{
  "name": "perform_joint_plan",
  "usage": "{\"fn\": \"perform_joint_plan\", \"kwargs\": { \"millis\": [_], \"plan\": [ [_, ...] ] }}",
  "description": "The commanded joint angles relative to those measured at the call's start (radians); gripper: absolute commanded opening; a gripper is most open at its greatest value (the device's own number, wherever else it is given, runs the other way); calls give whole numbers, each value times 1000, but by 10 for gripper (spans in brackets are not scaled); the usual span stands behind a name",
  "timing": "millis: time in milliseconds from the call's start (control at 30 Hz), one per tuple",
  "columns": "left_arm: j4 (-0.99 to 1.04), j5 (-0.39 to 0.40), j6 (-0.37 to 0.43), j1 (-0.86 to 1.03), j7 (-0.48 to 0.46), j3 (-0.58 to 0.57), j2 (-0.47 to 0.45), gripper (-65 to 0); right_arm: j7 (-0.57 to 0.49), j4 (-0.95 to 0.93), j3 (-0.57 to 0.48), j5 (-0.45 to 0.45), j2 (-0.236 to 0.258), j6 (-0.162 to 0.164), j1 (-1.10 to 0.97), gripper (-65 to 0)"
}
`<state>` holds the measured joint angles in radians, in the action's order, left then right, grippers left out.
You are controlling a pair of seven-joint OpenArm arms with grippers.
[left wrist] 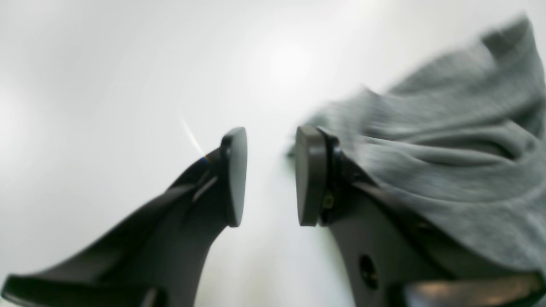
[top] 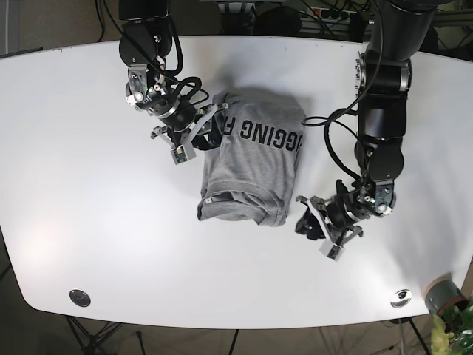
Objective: Fold the T-shirt properly
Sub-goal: 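Release with the right gripper and grasp the bundle with the left gripper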
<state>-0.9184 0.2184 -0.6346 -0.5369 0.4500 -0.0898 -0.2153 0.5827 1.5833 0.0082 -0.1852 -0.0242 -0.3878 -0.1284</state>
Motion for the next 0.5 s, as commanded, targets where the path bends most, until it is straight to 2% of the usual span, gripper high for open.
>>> {"fn": "perform_joint_plan", "kwargs": {
  "millis": [0,67,167,333,433,467],
  "plan": [
    [-117,19,2,13,11,-1,1,-474,-22,67,8,-9,4,3,13,-477],
    [-175,17,40,36,28,-1,1,-472,-7,88,8,-9,4,3,11,-477],
    [-271,17,158,77,34,-8,6,-453,26,108,6,-9,4,3,20,-477],
    [-439,17,330,169,33,-11,55,-292,32,141,9,-9,7,3,36,-477],
    [-529,16,454,225,31,-11,90,-208,32,142,11,-9,10,3,39,-477],
    [-560,16,517,245,31,-20,106,-179,32,142,23,-9,10,3,40,-477]
  ]
}}
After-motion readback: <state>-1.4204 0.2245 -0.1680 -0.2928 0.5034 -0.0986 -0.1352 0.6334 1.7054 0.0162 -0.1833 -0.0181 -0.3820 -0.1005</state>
